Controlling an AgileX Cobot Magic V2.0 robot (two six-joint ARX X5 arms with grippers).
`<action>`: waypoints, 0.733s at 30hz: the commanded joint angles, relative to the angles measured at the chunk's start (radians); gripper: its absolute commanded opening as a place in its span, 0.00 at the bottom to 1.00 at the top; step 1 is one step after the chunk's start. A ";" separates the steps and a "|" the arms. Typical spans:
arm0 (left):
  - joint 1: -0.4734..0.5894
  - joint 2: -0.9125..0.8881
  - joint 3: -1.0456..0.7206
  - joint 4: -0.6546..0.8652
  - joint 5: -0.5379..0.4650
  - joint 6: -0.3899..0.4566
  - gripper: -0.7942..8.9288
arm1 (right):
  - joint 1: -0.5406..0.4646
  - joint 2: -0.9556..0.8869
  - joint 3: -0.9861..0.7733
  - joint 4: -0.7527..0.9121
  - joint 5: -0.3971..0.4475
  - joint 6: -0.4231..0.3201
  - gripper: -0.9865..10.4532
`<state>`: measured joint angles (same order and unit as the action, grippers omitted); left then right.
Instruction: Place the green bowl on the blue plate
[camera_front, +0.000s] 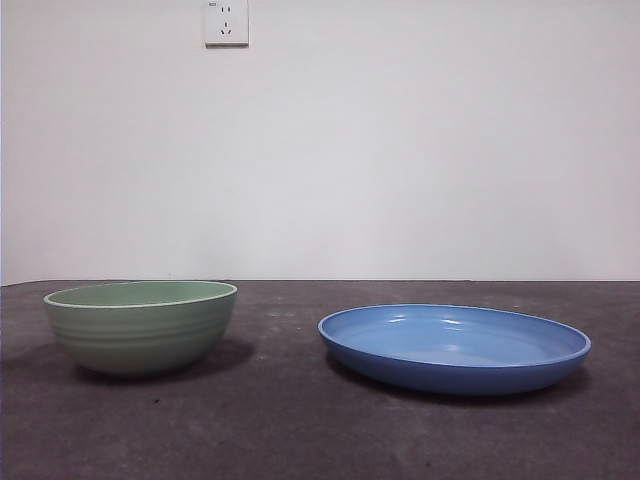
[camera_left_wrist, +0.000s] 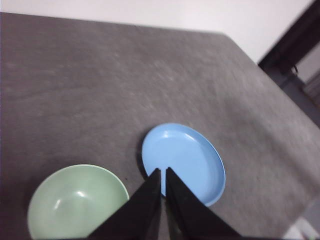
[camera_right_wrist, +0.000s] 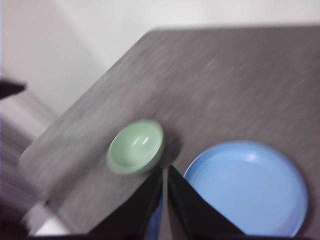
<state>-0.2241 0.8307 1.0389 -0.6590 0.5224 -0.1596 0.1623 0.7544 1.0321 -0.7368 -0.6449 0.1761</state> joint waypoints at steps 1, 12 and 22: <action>-0.026 0.018 0.024 0.005 0.003 0.048 0.13 | 0.011 0.034 0.013 -0.026 -0.021 -0.073 0.10; -0.043 0.021 0.024 0.001 0.002 0.051 0.50 | 0.014 0.042 0.013 -0.037 0.028 -0.091 0.21; -0.043 0.021 0.024 0.003 0.002 0.051 0.76 | 0.014 0.042 0.013 -0.039 0.073 -0.090 0.62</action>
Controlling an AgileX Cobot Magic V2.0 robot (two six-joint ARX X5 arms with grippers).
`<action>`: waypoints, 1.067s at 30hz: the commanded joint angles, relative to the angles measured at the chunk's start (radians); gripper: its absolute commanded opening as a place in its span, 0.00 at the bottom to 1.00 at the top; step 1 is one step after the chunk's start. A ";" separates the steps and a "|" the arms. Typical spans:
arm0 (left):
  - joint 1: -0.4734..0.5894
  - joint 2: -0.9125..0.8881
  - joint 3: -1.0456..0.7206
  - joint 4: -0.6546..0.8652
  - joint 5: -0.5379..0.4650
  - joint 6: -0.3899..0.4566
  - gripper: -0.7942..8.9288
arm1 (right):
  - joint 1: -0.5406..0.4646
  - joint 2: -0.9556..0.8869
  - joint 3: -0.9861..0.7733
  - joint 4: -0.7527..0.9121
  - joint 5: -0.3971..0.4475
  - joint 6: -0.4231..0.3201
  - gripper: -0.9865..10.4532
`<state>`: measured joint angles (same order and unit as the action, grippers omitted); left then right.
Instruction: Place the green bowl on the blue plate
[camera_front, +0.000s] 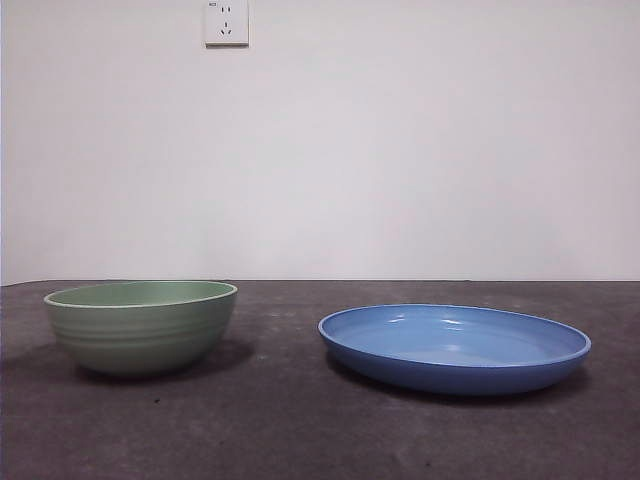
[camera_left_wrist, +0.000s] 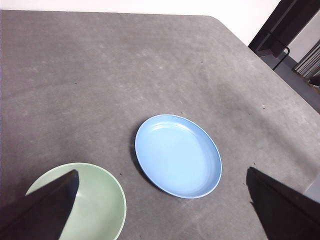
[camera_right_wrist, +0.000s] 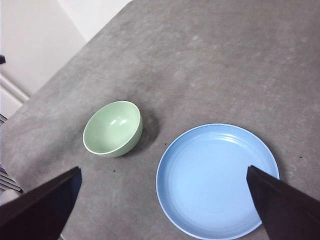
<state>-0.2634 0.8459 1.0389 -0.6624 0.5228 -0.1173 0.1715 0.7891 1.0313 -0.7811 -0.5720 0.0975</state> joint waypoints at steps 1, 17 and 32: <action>-0.004 0.006 0.024 0.006 0.002 0.010 0.76 | 0.005 0.006 0.013 0.006 0.000 -0.011 0.62; 0.054 0.175 0.024 -0.154 -0.076 -0.022 0.76 | 0.005 0.006 0.013 0.009 -0.004 0.001 0.62; 0.100 0.539 0.024 -0.112 -0.242 -0.022 0.75 | 0.005 0.006 0.013 0.009 -0.005 0.007 0.62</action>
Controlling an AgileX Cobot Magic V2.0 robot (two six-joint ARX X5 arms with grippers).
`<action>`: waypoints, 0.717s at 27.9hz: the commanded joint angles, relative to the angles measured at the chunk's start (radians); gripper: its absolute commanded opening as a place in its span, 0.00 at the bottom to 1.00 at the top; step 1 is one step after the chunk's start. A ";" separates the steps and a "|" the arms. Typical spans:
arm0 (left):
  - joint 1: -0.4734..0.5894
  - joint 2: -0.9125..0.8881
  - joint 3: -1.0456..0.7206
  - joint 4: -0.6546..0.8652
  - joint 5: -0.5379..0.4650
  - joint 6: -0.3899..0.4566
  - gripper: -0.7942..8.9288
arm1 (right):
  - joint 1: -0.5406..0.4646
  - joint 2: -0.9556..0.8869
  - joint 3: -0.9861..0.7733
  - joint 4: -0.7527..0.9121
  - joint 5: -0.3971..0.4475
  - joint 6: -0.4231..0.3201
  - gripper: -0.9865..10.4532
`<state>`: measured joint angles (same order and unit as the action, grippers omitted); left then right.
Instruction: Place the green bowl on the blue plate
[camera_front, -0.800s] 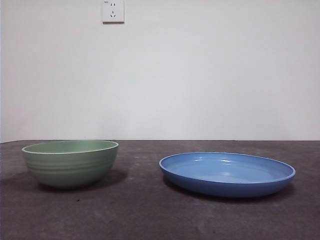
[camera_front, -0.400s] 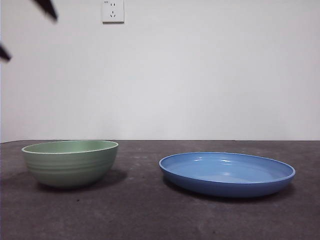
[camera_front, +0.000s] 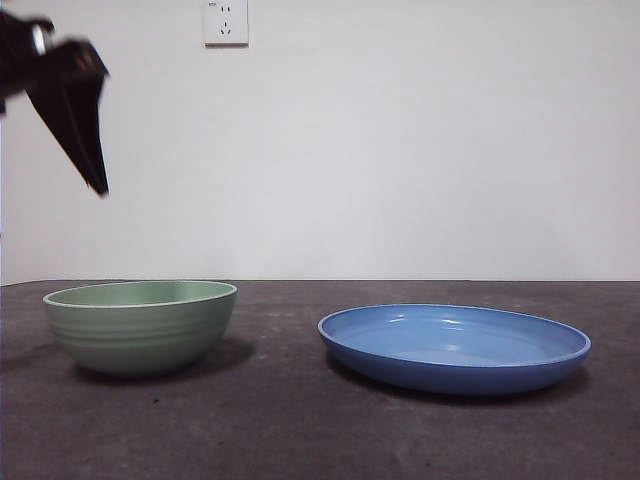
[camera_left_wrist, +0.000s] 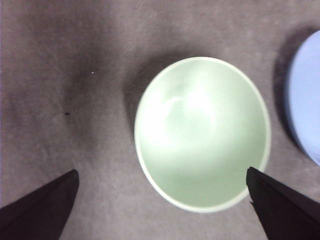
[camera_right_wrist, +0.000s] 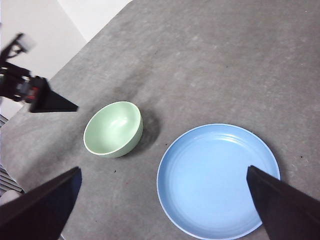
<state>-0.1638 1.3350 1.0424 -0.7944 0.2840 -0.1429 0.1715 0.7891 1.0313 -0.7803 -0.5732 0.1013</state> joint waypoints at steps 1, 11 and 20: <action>0.001 0.073 0.021 0.031 -0.003 0.004 0.75 | 0.005 0.006 0.013 0.008 -0.004 0.003 0.62; 0.001 0.276 0.021 0.141 -0.003 0.000 0.65 | 0.005 0.006 0.013 0.008 -0.003 0.003 0.62; 0.001 0.342 0.021 0.140 -0.003 0.004 0.32 | 0.005 0.006 0.013 0.008 -0.003 0.003 0.62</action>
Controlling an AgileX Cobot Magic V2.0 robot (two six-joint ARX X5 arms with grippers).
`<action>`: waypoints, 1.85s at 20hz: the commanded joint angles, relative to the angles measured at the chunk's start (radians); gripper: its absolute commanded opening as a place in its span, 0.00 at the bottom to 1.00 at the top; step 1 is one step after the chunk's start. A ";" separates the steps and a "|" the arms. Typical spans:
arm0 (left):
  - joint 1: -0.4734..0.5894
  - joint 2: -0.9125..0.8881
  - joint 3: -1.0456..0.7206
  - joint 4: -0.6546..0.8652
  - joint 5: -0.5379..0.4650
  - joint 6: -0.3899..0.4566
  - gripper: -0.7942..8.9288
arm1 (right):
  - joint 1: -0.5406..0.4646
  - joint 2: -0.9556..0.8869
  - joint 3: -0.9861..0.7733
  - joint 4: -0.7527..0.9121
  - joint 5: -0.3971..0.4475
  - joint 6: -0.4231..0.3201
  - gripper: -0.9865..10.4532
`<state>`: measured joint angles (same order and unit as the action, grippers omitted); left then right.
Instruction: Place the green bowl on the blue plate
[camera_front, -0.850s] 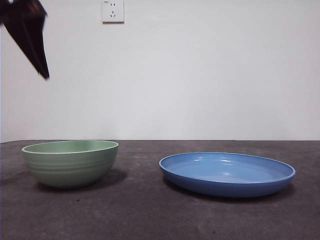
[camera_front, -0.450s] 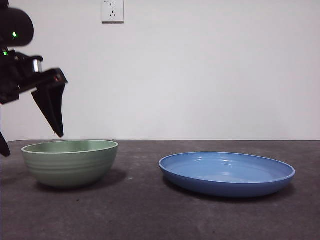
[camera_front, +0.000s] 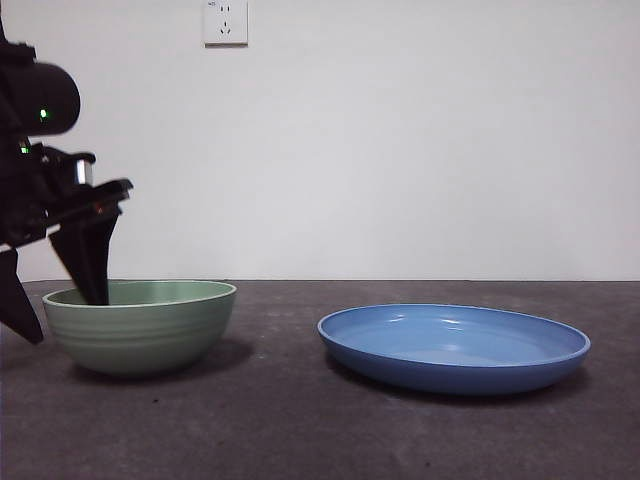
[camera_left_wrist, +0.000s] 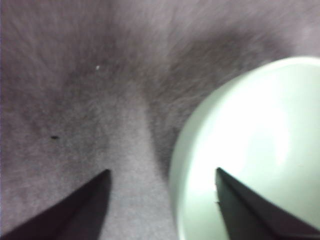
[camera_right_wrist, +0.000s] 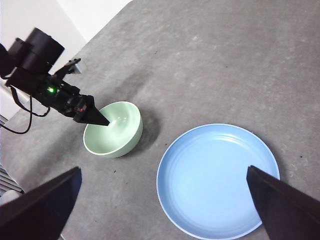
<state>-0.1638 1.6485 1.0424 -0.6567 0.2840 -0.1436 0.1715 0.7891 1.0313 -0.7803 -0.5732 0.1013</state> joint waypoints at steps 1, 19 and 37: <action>0.001 0.034 0.021 0.003 -0.003 0.004 0.26 | 0.005 0.006 0.013 0.008 -0.003 0.003 0.62; -0.284 0.158 0.497 -0.206 -0.042 -0.097 0.10 | 0.003 -0.085 0.014 -0.069 0.128 -0.006 0.62; -0.531 0.674 1.059 -0.429 -0.057 -0.074 0.10 | 0.003 -0.205 0.014 -0.148 0.188 -0.007 0.62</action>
<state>-0.6842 2.2864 2.0705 -1.0855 0.2268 -0.2264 0.1711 0.5797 1.0313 -0.9348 -0.3882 0.1001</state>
